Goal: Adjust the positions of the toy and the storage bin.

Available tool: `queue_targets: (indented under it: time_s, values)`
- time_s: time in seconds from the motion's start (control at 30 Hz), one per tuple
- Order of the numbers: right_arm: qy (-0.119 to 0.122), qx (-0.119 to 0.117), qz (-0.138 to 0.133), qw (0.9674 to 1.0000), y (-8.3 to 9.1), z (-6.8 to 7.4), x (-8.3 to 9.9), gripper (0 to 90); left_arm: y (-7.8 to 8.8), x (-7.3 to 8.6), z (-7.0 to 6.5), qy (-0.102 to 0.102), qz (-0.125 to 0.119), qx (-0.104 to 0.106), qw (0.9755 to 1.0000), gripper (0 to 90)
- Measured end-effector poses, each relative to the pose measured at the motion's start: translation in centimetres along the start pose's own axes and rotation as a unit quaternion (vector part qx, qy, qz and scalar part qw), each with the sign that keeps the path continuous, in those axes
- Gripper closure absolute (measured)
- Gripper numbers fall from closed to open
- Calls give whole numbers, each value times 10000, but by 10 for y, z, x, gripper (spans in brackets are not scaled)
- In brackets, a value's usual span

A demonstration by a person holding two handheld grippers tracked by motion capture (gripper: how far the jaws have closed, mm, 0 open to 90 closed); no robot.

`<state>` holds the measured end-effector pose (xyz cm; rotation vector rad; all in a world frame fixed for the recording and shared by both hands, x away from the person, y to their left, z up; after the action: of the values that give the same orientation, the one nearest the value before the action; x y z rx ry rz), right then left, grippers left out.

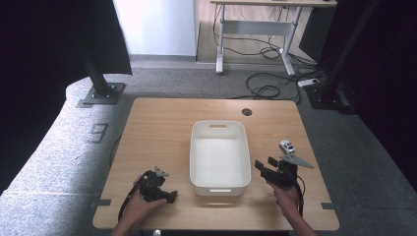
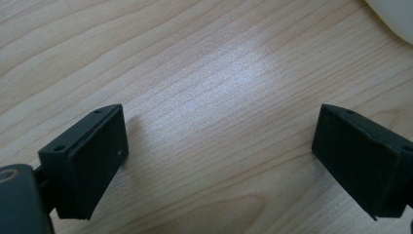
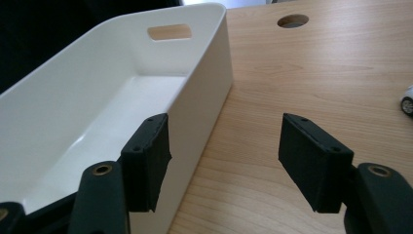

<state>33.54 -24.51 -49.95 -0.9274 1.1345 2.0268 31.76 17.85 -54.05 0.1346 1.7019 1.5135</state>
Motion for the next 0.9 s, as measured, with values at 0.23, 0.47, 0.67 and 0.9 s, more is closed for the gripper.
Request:
queue_targets:
  time_s: [0.23, 0.47, 0.67, 0.9]
  values:
    - [144, 103, 128, 9998, 5, -13, 2, 346, 0, 0, 0, -1, -1, 0, 10000, 65]
    - [154, 178, 187, 9995, 8, -27, 0, 334, 0, 0, 0, 2, 2, -1, 10000, 65]
    - [293, 312, 226, 9988, 8, -39, -1, 329, 0, 0, 0, 5, 2, 1, 10000, 64]
    - [410, 380, 311, 9980, 4, -46, -3, 321, 0, 0, 0, 5, 0, 1, 10000, 64]
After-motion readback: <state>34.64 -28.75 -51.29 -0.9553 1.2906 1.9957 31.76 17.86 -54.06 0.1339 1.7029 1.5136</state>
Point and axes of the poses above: each handheld gripper's, and its own axes: y roughly backward along the jaws, x roughly out of its underside, z roughly to its left, the point moved 1 cm from there along -y, roughly forward along the jaws, and after that the axes turned 9 degrees about -y, right-handed, at the moved point
